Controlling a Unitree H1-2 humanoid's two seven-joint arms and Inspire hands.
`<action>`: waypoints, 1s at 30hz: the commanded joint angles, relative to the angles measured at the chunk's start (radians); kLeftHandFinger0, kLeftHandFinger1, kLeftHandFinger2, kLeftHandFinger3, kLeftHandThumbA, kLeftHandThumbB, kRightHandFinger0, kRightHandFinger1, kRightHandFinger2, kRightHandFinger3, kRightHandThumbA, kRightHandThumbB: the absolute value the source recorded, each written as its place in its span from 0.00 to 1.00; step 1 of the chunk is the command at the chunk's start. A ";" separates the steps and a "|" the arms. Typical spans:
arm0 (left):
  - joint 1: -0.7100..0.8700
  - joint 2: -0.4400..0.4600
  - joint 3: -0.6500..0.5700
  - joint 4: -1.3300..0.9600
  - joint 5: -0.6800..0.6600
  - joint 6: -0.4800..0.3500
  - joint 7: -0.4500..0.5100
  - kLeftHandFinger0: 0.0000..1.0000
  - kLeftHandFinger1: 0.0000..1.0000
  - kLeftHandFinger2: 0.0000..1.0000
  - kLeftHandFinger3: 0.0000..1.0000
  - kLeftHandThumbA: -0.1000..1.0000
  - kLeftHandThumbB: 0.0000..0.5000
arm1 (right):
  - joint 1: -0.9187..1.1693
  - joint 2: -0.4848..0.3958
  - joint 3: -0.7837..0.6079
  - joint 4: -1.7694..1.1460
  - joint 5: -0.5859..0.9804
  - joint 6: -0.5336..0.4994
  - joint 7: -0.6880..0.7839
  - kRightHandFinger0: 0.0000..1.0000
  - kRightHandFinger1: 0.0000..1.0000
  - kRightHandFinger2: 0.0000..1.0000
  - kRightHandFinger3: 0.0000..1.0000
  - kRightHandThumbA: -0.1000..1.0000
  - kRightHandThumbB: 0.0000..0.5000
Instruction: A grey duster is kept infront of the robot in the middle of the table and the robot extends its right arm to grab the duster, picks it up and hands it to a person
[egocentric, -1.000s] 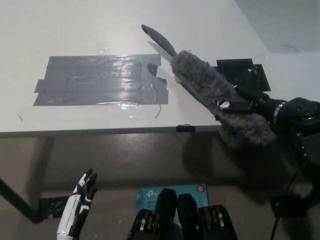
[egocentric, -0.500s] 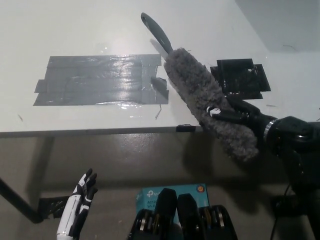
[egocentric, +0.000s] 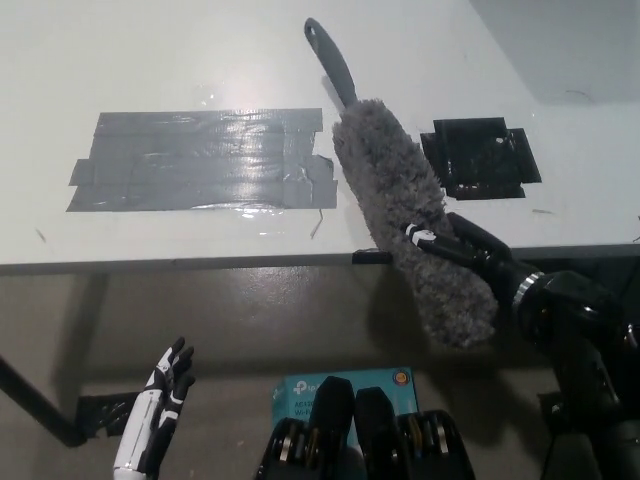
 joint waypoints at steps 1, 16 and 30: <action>-0.011 0.016 0.004 -0.032 0.001 -0.036 0.009 0.95 1.00 1.00 1.00 0.95 0.55 | -0.049 0.046 -0.005 -0.273 0.636 0.052 -0.323 0.00 0.40 0.81 1.00 0.00 0.35; -0.012 0.016 0.005 -0.032 -0.001 -0.036 0.010 0.96 1.00 1.00 1.00 0.94 0.55 | -0.021 0.032 0.014 -0.378 0.759 0.052 -0.429 0.00 0.42 0.84 1.00 0.00 0.39; -0.017 0.017 0.003 -0.023 0.002 -0.046 0.010 0.95 1.00 1.00 1.00 0.94 0.55 | -0.011 0.005 0.047 -0.437 0.858 0.052 -0.530 0.00 0.43 0.84 1.00 0.00 0.38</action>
